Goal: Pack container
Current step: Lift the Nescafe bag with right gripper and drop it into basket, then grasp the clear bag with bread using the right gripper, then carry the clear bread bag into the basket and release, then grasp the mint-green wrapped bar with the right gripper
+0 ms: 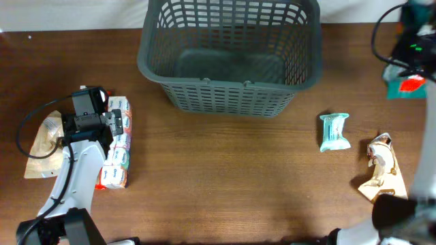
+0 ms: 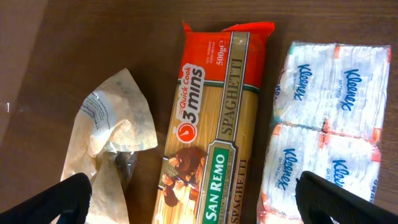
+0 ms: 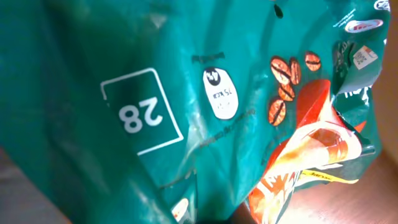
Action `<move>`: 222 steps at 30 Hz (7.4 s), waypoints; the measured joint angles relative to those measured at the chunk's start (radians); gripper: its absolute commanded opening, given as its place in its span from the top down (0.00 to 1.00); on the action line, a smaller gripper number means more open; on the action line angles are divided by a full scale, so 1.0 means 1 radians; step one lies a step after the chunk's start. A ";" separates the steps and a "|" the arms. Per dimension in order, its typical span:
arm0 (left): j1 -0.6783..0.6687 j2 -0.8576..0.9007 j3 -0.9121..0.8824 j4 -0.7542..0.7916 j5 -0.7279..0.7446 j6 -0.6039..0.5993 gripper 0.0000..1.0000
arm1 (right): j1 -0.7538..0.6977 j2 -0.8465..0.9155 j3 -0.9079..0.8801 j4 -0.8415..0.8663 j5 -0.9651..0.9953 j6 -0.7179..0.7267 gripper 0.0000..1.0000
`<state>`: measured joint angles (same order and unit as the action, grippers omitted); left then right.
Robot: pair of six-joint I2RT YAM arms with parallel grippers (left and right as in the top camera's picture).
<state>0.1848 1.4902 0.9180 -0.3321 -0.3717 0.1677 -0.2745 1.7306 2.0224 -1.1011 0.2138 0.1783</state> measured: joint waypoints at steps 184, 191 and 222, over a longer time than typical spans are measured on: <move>0.000 0.000 0.000 -0.001 -0.003 0.000 0.01 | 0.596 0.556 0.409 -0.071 -0.467 -0.780 0.60; 0.000 0.000 0.000 -0.001 -0.003 0.000 0.01 | 0.596 0.554 0.411 -0.067 -0.440 -0.679 0.48; 0.000 0.000 0.000 0.000 -0.003 0.000 0.01 | -0.166 -0.185 -0.633 0.146 -0.301 -0.248 0.41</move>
<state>0.1848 1.4902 0.9180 -0.3325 -0.3752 0.1677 -0.4408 1.5452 1.3891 -0.9554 -0.0868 -0.0692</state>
